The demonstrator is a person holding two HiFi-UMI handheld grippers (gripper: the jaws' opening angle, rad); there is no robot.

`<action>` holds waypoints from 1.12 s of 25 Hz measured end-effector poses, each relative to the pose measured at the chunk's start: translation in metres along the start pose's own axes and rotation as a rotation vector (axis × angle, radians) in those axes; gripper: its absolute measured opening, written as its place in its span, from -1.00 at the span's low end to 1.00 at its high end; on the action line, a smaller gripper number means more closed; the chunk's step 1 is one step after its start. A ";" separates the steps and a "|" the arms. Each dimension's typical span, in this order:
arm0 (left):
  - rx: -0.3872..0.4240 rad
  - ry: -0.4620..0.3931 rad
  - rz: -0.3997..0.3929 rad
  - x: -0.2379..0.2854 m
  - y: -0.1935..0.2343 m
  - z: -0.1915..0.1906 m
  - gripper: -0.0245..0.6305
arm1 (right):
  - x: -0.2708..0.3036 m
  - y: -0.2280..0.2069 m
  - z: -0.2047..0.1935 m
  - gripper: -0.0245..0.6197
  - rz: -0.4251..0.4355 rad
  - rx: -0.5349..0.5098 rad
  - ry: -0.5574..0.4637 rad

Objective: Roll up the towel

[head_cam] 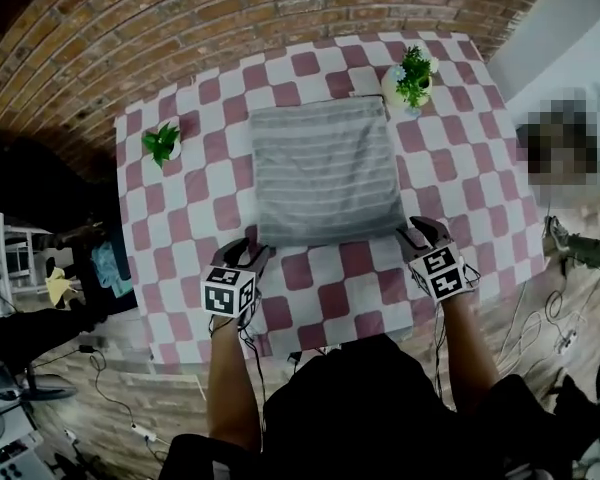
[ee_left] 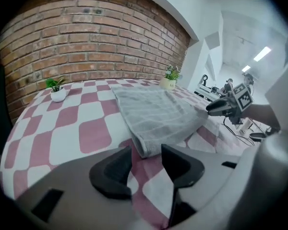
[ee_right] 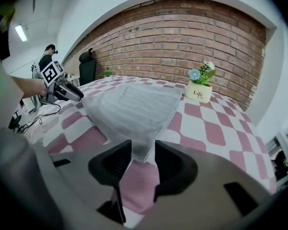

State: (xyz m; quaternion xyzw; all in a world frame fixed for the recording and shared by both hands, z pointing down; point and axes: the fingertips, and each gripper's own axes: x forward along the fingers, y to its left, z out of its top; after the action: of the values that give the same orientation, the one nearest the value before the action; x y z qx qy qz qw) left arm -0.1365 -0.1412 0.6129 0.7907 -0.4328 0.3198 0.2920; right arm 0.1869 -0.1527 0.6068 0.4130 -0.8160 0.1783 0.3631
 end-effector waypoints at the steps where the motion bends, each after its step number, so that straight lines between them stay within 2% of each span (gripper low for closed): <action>1: 0.014 -0.002 -0.014 -0.002 -0.002 -0.005 -0.33 | -0.003 0.003 -0.007 -0.45 -0.004 0.009 0.010; 4: 0.054 -0.014 -0.051 -0.005 -0.008 -0.014 -0.33 | -0.008 0.007 -0.021 -0.45 -0.020 0.014 0.026; 7: 0.095 -0.006 -0.053 0.002 -0.010 -0.015 -0.33 | 0.000 0.008 -0.026 -0.45 -0.017 0.008 0.038; 10: 0.137 0.031 -0.064 0.012 -0.014 -0.018 -0.35 | 0.011 0.010 -0.028 -0.46 -0.023 -0.044 0.059; 12: 0.168 0.047 -0.055 0.017 -0.014 -0.018 -0.46 | 0.013 0.010 -0.028 -0.54 -0.032 -0.091 0.067; 14: 0.184 0.058 -0.023 0.020 -0.010 -0.016 -0.84 | 0.012 0.010 -0.027 -0.62 -0.040 -0.113 0.068; 15: 0.196 0.062 -0.006 0.021 -0.008 -0.015 -0.89 | 0.012 0.009 -0.027 -0.80 -0.049 -0.115 0.064; 20: 0.206 0.047 0.031 0.009 -0.010 -0.019 -0.92 | 0.000 0.008 -0.029 -0.89 -0.057 -0.077 0.035; 28: 0.239 0.042 0.035 -0.033 -0.035 -0.062 -0.92 | -0.038 0.038 -0.056 -0.89 -0.043 -0.096 0.022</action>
State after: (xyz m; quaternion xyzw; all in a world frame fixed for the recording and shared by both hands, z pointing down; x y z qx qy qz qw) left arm -0.1356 -0.0630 0.6200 0.8053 -0.3989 0.3908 0.1991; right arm 0.1961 -0.0764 0.6168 0.4105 -0.8106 0.1354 0.3951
